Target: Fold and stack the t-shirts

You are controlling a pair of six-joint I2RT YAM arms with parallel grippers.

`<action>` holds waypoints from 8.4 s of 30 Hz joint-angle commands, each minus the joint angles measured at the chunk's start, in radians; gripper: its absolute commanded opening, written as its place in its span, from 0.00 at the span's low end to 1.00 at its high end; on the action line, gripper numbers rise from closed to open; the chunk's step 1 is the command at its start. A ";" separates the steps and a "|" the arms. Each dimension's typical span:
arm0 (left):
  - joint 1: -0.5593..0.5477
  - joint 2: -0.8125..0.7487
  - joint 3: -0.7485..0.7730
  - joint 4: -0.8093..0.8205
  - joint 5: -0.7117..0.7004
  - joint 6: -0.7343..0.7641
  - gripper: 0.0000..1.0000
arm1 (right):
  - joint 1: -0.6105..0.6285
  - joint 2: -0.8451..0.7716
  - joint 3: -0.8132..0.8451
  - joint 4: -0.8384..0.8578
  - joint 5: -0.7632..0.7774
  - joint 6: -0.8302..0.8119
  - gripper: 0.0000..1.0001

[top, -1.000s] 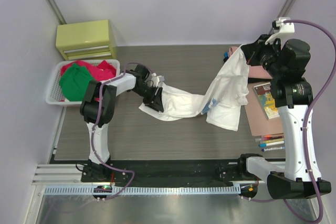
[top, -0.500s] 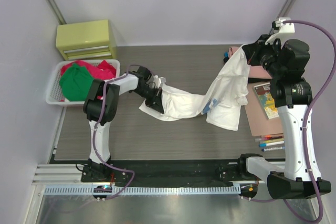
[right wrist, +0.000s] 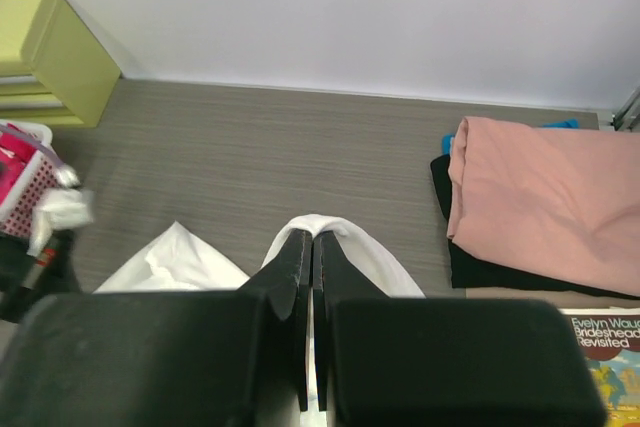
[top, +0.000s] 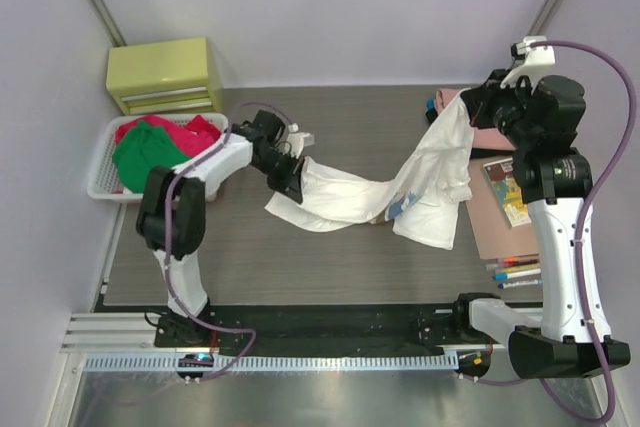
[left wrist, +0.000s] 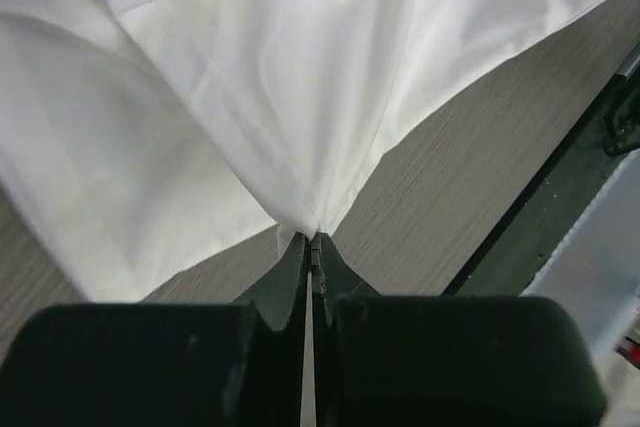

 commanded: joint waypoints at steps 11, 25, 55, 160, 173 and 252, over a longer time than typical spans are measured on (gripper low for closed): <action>0.004 -0.716 0.121 -0.085 -0.307 0.112 0.00 | -0.056 -0.261 0.081 -0.243 -0.168 -0.240 0.01; 0.263 -1.231 0.197 -0.116 -0.405 0.170 0.00 | -0.264 -0.338 0.428 -0.234 -0.378 -0.136 0.01; 0.287 -1.290 0.329 -0.163 -0.654 0.293 0.00 | -0.224 -0.386 0.380 -0.159 0.172 -0.353 0.01; 0.291 -0.710 -0.138 0.274 -0.502 0.132 0.00 | -0.190 0.079 -0.204 0.232 -0.037 -0.130 0.01; 0.270 -0.549 -0.178 0.404 -0.551 0.181 0.00 | 0.009 0.358 -0.151 0.381 0.174 -0.159 0.01; 0.290 0.349 0.673 0.399 -0.878 0.144 0.64 | 0.106 1.041 0.204 0.691 0.722 -0.305 0.80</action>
